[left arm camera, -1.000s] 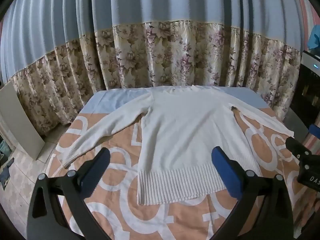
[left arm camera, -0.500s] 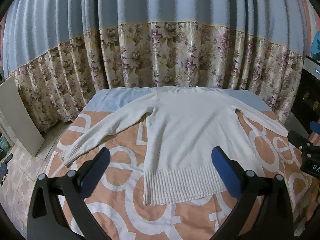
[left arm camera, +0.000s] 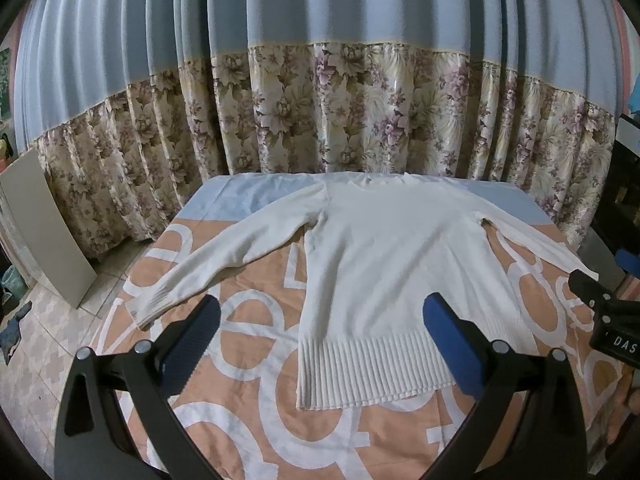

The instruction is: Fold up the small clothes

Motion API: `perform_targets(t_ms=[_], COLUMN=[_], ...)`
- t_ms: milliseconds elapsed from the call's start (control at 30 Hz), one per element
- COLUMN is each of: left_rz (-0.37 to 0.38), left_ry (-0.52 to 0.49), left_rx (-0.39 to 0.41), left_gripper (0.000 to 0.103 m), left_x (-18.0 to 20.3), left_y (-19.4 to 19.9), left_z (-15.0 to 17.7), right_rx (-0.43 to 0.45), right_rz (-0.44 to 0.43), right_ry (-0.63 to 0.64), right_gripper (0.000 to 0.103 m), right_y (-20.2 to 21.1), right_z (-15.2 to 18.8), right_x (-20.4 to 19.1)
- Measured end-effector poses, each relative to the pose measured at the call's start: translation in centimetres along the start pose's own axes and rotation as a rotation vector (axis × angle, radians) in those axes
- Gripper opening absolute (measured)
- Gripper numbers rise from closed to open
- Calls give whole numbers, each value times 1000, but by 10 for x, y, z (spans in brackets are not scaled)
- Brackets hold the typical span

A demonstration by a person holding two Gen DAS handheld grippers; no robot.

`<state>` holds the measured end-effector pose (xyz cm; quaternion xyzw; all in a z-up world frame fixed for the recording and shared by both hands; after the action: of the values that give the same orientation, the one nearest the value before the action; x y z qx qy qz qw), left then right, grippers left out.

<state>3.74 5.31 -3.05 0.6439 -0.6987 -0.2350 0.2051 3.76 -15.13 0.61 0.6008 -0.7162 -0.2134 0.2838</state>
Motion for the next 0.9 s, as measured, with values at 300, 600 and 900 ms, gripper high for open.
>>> perform_targets(t_ms=[300, 600, 900], left_rz=[15, 15, 14], left_ry=[3, 19, 18], left_rx=[-18, -27, -33], left_gripper=[101, 101, 101], left_x=[3, -2, -8], left_y=[-5, -11, -13], left_z=[1, 3, 8], right_rx=[-3, -6, -14], right_rz=[22, 26, 20], right_ry=[-14, -20, -24], right_gripper=[100, 100, 100], right_y=[-3, -4, -7], right_z=[2, 2, 3], right_x=[2, 0, -1])
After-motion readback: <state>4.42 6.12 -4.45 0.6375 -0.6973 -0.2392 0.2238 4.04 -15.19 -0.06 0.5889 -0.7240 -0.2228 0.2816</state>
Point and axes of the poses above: each gripper's, at about its wrist camera, not at the fingertips, and y roughly against the way its jaws point, x to its right, z to its underside, the point moved 3 cm from there along -y, roughly the way its jaws point, and after that the axes turned 2 degrees about z, right-handed, at the moved point
